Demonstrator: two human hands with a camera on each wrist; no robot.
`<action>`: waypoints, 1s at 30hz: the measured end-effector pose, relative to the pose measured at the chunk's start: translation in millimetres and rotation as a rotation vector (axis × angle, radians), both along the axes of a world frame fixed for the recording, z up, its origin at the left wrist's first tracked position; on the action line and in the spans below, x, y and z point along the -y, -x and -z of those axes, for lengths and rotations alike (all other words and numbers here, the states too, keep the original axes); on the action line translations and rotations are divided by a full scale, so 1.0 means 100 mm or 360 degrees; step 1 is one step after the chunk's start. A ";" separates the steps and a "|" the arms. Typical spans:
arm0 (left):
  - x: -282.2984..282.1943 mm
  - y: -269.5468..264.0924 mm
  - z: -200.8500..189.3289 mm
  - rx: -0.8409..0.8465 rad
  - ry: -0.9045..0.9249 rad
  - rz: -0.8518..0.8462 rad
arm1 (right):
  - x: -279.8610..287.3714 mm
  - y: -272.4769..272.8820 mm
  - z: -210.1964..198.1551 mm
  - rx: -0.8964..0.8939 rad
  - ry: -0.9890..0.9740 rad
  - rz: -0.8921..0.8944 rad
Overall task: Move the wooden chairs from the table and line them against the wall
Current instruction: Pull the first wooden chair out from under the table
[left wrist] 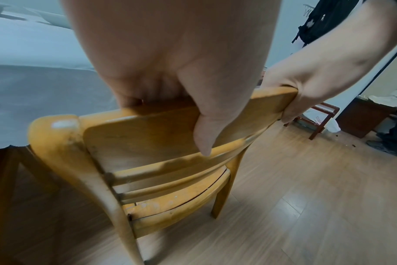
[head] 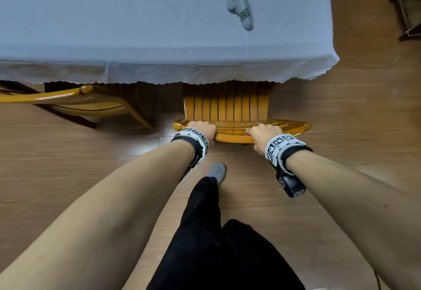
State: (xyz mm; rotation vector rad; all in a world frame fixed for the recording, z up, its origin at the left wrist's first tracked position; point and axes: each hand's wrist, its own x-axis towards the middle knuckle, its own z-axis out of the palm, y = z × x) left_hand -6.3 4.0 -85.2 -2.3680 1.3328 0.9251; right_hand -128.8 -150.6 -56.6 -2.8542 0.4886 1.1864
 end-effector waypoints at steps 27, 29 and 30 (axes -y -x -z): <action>-2.64 3.52 -0.21 -0.0010 -0.0065 -0.0199 | -2.53 3.36 -0.22 -0.0075 -0.0155 -0.0135; -2.81 3.73 -0.21 -0.0013 -0.0080 -0.0197 | -2.70 3.57 -0.22 -0.0074 -0.0152 -0.0118; -2.89 3.83 -0.21 -0.0008 -0.0079 -0.0200 | -2.78 3.67 -0.23 -0.0069 -0.0145 -0.0112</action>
